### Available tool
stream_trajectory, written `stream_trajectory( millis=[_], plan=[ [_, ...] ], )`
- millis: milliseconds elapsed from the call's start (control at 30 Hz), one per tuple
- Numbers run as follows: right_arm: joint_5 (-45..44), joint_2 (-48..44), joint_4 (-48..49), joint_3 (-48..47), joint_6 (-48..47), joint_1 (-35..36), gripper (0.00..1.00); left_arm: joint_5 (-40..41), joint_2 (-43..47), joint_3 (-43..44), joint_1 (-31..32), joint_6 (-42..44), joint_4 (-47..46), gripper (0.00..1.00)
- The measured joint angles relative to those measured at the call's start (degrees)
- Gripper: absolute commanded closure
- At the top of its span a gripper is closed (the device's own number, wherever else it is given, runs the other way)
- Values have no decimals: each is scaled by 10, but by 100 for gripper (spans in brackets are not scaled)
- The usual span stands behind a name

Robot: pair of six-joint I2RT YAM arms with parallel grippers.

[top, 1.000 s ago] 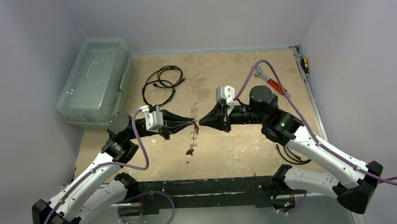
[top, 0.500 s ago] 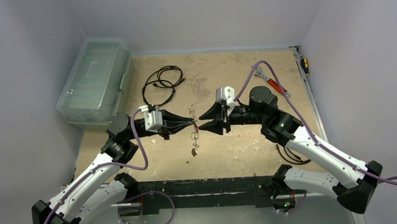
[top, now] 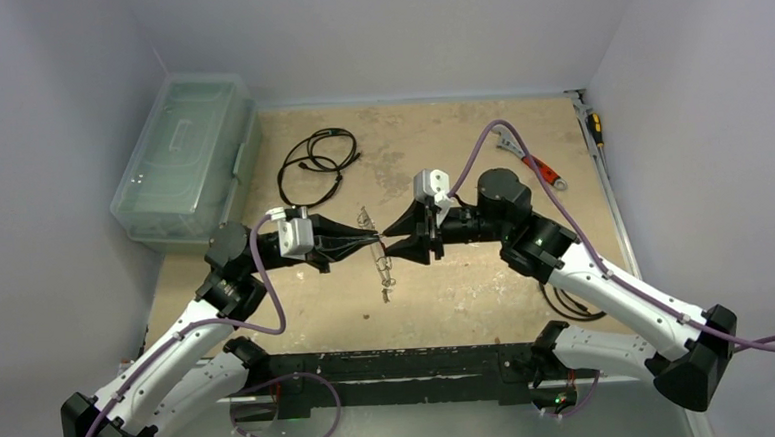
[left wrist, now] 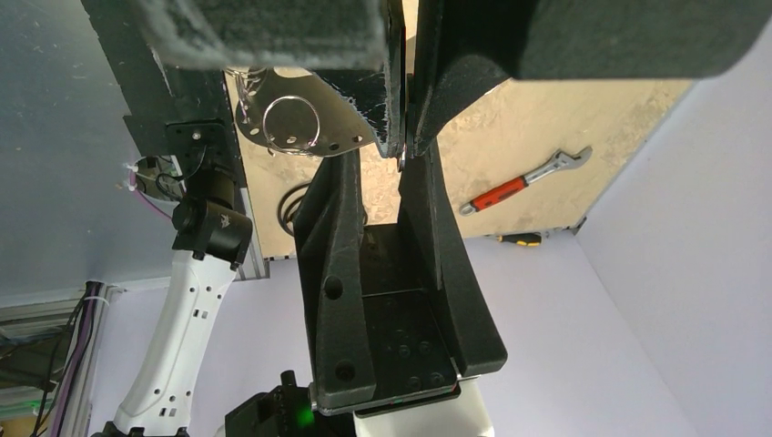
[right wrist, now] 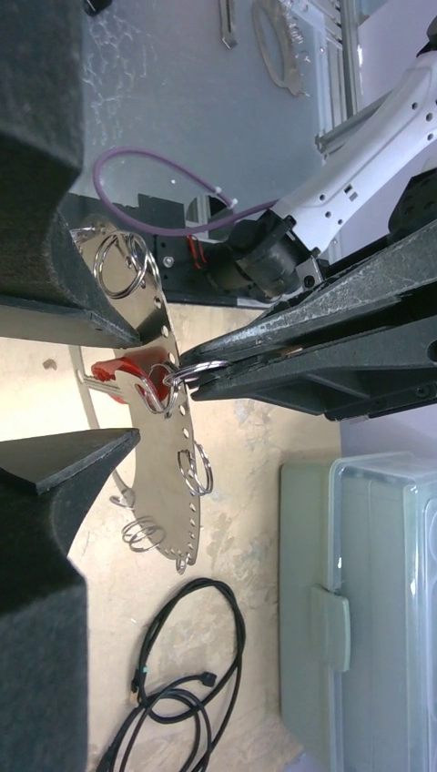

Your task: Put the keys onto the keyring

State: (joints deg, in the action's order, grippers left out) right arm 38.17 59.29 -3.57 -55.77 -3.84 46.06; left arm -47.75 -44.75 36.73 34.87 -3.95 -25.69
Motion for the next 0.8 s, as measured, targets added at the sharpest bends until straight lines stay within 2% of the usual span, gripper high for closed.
stream_trajectory(
  millis=[333,600,800],
  plan=[
    [-12,-3,-2,0,-5,0,57,0,2,0,0,0,-1,100],
    [-17,-17,-11,0,-17,0,63,-1,-1,0,0,-1,-4,100],
    [-22,-17,-16,-8,-23,0,63,-5,-8,0,0,-9,-4,100]
  ],
)
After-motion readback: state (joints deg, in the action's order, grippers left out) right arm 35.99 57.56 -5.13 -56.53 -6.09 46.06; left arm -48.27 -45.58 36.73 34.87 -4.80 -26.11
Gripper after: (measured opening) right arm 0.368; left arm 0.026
